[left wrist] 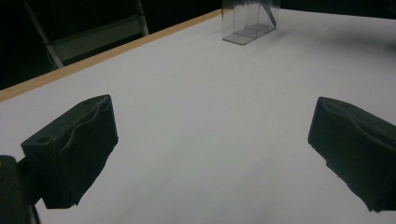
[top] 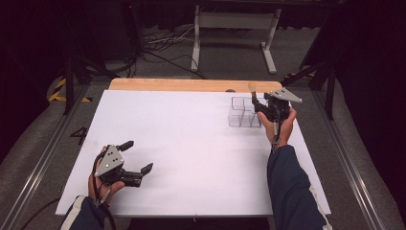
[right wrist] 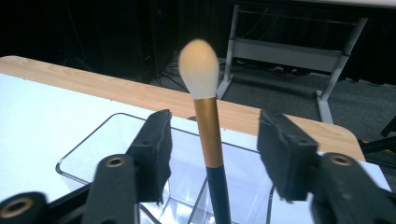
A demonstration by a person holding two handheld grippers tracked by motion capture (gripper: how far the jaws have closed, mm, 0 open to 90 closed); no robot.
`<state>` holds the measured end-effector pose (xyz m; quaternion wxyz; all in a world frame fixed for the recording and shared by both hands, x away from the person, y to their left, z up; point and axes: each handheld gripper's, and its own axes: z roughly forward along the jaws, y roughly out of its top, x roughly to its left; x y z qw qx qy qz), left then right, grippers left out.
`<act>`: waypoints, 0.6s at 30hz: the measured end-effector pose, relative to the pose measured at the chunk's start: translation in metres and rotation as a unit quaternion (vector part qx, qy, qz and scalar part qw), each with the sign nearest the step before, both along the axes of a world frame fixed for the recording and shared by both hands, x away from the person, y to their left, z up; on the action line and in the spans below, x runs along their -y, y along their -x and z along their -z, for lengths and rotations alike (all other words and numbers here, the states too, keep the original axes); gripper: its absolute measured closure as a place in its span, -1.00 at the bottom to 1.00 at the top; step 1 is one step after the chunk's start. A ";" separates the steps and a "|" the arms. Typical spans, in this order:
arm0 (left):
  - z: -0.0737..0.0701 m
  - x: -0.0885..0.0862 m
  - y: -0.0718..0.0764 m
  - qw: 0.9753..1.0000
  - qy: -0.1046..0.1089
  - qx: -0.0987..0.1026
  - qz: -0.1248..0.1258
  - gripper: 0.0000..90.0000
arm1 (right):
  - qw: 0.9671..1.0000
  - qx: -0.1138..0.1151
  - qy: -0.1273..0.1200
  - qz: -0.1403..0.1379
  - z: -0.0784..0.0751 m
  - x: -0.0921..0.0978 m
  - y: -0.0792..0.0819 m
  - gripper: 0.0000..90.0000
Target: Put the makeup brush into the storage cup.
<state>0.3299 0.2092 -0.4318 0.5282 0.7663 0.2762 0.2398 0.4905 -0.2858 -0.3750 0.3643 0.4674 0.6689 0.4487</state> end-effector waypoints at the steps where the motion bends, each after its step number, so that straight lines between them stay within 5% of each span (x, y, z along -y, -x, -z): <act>1: 0.000 0.000 0.000 1.000 0.000 -0.001 0.000 -0.95 | 1.000 0.002 -0.001 0.000 0.000 0.000 0.000 -0.03; 18: 0.000 0.000 0.000 1.000 0.000 0.002 -0.001 -0.95 | 1.000 0.026 -0.008 -0.011 -0.008 0.003 0.011 -0.33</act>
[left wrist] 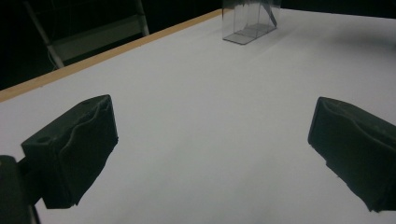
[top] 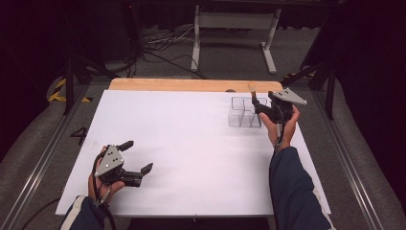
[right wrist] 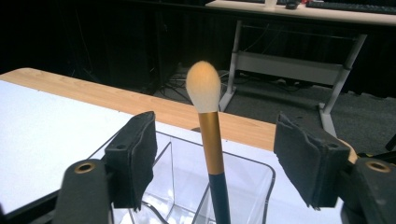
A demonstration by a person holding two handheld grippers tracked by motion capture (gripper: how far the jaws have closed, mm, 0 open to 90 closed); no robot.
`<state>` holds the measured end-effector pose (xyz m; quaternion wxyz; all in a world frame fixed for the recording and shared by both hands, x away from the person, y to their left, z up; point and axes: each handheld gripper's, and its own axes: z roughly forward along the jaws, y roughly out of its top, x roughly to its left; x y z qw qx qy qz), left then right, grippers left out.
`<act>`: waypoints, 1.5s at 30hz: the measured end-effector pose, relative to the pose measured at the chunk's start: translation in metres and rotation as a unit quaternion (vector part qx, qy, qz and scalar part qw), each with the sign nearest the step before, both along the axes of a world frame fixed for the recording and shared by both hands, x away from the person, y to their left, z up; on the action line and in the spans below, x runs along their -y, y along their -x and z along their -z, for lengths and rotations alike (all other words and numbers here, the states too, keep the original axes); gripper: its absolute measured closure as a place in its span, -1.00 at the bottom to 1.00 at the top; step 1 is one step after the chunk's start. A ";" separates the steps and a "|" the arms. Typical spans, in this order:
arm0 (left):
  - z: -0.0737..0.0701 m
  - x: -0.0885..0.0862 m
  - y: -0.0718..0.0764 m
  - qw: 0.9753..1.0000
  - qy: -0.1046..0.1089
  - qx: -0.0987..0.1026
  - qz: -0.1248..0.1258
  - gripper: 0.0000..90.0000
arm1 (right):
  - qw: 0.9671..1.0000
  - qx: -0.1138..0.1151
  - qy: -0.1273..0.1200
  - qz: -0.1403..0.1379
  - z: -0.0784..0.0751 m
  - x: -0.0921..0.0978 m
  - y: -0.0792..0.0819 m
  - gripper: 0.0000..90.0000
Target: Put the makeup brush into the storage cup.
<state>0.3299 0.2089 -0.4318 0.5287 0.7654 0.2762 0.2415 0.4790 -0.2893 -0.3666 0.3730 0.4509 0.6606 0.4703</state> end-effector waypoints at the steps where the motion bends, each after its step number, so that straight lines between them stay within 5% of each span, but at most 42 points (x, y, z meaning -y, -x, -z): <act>1: 0.000 0.000 0.000 1.000 0.000 0.000 0.000 -0.95 | 1.000 0.002 -0.003 -0.001 0.000 0.001 0.001 -0.35; 15: 0.000 0.000 0.000 1.000 -0.002 0.000 0.000 -0.95 | 1.000 0.010 -0.007 -0.006 -0.004 0.003 0.013 -0.78; 30: 0.000 0.000 -0.001 1.000 -0.005 -0.001 -0.001 -0.95 | 0.999 0.037 -0.035 -0.017 -0.004 0.005 0.036 -0.79; 38: 0.000 0.000 -0.001 1.000 -0.008 0.000 -0.001 -0.95 | 0.997 0.025 -0.065 -0.030 0.002 0.008 0.045 -0.79; 45: -0.001 0.000 0.000 1.000 -0.009 0.003 0.002 -0.95 | 0.997 0.011 -0.058 -0.047 0.006 0.004 0.050 -0.79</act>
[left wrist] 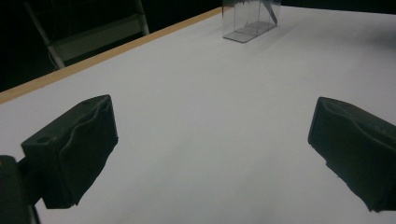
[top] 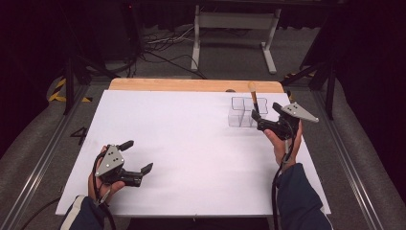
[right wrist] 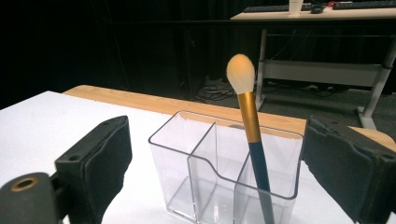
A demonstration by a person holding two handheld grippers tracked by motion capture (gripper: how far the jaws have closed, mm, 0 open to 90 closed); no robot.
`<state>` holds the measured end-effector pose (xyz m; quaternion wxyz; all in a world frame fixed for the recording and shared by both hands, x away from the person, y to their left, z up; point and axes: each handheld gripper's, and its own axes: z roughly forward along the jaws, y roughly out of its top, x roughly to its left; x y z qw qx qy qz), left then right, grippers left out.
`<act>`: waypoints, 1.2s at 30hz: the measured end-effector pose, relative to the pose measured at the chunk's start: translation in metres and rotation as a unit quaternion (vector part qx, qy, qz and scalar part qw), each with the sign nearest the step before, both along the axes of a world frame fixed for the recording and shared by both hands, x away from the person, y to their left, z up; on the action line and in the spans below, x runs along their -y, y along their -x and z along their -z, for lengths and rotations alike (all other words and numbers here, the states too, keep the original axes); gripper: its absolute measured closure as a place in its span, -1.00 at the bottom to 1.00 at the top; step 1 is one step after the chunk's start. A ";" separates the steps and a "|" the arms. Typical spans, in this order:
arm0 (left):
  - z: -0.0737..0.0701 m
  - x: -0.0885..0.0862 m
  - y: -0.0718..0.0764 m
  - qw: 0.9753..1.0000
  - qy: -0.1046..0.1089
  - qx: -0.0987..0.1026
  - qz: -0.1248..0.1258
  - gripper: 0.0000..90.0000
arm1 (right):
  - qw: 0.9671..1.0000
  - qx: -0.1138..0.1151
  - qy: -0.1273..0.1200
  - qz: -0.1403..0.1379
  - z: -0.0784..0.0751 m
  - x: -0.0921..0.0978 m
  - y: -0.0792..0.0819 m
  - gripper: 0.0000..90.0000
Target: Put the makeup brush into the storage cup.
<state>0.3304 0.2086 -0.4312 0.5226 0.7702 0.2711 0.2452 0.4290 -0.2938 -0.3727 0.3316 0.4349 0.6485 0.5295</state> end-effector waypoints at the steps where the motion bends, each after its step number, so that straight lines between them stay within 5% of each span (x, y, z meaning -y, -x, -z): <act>1: 0.000 0.000 0.000 1.000 0.000 0.000 0.000 -0.95 | 1.000 0.001 0.004 -0.001 0.000 -0.001 0.001 -0.79; 21: -0.001 0.000 0.001 1.000 -0.002 0.005 0.001 -0.95 | 0.999 0.021 0.028 -0.029 -0.005 -0.008 0.023 -0.80; 36: -0.002 -0.001 0.001 1.000 -0.002 0.001 0.001 -0.95 | 0.995 0.029 0.067 -0.070 -0.001 -0.027 0.040 -0.80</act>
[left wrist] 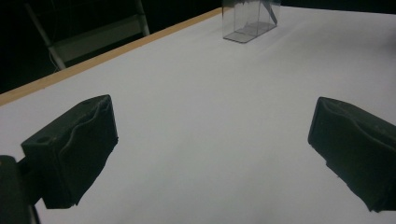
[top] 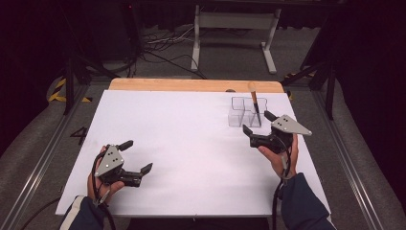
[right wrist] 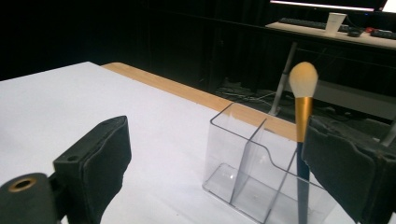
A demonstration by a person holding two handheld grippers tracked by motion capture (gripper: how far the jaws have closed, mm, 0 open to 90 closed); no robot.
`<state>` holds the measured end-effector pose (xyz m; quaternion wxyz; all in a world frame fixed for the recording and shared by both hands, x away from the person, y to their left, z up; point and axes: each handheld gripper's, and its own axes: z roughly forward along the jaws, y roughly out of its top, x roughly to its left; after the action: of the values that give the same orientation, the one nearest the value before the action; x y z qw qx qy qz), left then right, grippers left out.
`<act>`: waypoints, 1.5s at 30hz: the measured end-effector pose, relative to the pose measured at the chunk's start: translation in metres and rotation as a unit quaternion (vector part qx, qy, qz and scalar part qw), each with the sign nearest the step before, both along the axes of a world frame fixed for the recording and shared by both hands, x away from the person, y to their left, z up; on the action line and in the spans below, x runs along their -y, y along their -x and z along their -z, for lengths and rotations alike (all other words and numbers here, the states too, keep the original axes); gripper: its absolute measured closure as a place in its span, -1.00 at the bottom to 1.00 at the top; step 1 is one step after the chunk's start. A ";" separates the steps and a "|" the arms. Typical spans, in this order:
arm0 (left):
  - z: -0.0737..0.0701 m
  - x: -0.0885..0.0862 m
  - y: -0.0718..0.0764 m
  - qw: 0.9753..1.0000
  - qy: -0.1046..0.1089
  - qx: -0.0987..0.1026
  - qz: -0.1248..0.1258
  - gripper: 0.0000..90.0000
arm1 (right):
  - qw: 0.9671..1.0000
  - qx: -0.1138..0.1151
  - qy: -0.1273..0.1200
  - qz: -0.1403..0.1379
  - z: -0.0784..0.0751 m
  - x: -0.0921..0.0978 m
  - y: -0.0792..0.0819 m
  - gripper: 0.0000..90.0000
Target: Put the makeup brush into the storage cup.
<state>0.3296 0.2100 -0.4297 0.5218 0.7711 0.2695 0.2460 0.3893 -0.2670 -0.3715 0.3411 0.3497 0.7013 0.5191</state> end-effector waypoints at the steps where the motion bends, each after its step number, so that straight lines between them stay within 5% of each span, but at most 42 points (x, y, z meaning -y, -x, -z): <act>1: 0.000 0.000 0.000 1.000 0.000 0.000 0.000 -0.95 | 1.000 0.001 0.003 -0.002 0.001 -0.002 0.001 -0.80; 21: 0.000 0.001 0.000 1.000 -0.001 0.002 0.000 -0.95 | 0.999 0.025 0.029 -0.035 0.010 -0.019 0.022 -0.81; 45: 0.001 0.002 0.000 1.000 -0.007 0.001 0.006 -0.95 | 0.997 0.035 0.058 -0.047 0.018 -0.016 0.041 -0.81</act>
<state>0.3294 0.2080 -0.4307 0.5183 0.7760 0.2624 0.2457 0.3487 -0.2514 -0.3893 0.3604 0.2778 0.7338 0.5045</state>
